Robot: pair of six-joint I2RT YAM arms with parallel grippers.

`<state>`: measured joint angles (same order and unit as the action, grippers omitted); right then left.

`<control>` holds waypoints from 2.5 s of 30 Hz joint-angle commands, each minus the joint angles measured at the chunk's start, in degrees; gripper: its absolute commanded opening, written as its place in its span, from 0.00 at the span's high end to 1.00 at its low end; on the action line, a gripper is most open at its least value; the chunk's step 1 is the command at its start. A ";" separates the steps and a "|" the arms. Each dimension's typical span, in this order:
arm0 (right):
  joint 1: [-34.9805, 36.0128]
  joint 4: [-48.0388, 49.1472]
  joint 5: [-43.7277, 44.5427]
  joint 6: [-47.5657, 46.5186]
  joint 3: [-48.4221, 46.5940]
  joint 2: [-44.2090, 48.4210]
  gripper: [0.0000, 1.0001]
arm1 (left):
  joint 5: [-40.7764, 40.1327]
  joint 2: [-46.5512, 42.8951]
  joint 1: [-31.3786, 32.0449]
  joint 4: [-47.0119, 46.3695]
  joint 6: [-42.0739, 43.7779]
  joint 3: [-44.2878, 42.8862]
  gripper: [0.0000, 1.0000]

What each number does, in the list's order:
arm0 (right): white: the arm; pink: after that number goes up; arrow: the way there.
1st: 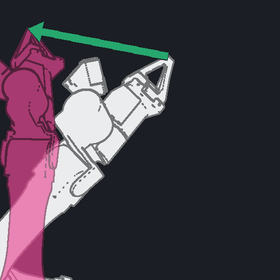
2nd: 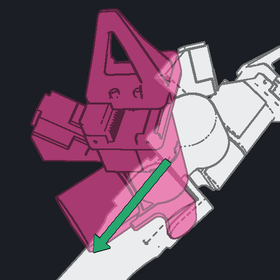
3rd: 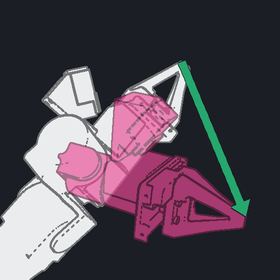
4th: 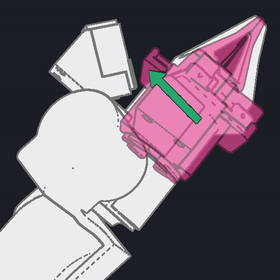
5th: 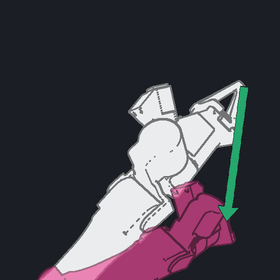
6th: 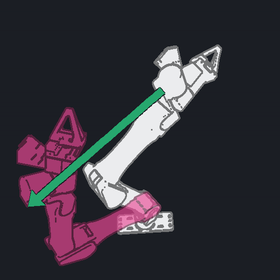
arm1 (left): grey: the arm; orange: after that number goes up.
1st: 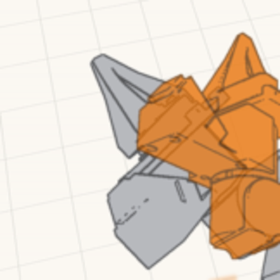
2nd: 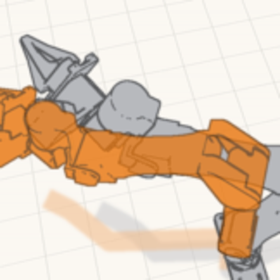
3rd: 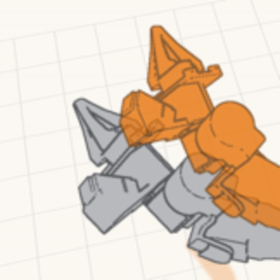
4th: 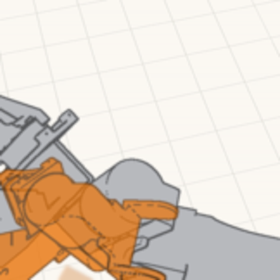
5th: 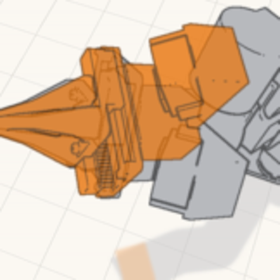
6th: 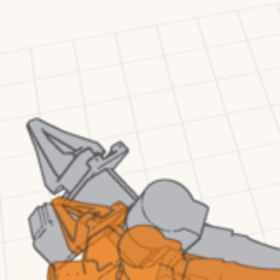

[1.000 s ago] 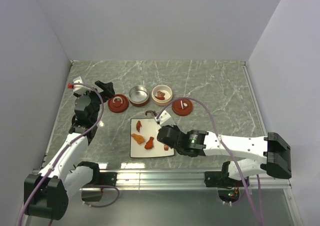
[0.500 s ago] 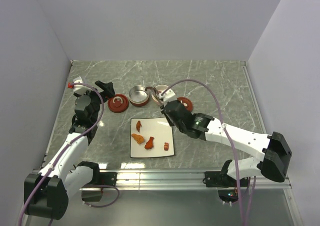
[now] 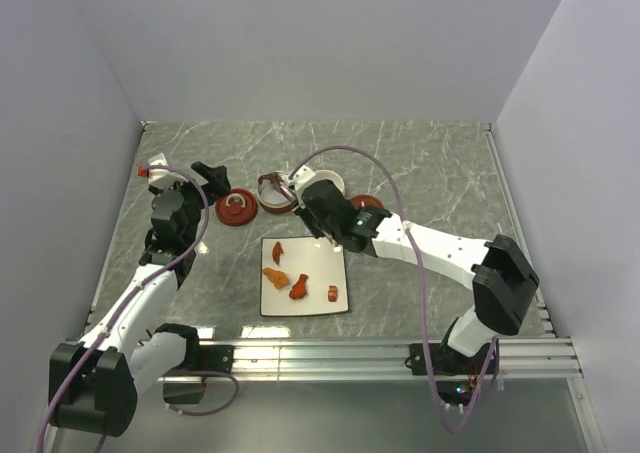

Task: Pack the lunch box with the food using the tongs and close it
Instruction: Place the food into the lunch box, then pick up the food using the clamp

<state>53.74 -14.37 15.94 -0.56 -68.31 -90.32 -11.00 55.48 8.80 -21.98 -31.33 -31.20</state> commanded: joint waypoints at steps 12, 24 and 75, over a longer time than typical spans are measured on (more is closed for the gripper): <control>-0.91 -1.36 2.25 -1.64 -7.88 -6.35 0.66 | -0.68 1.12 -0.27 -2.90 -0.66 -1.23 0.00; -1.44 -1.01 2.69 -1.64 -7.10 -5.83 0.48 | -0.42 1.56 -0.27 -2.90 -0.66 -1.49 0.01; 32.84 -14.72 15.26 32.02 20.24 23.61 0.50 | 1.25 1.38 -0.36 -2.63 -0.66 -1.85 0.00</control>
<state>85.73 -29.63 29.52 28.49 -48.27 -68.14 -10.92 57.10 8.69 -21.98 -31.33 -31.20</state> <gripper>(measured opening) 0.503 0.995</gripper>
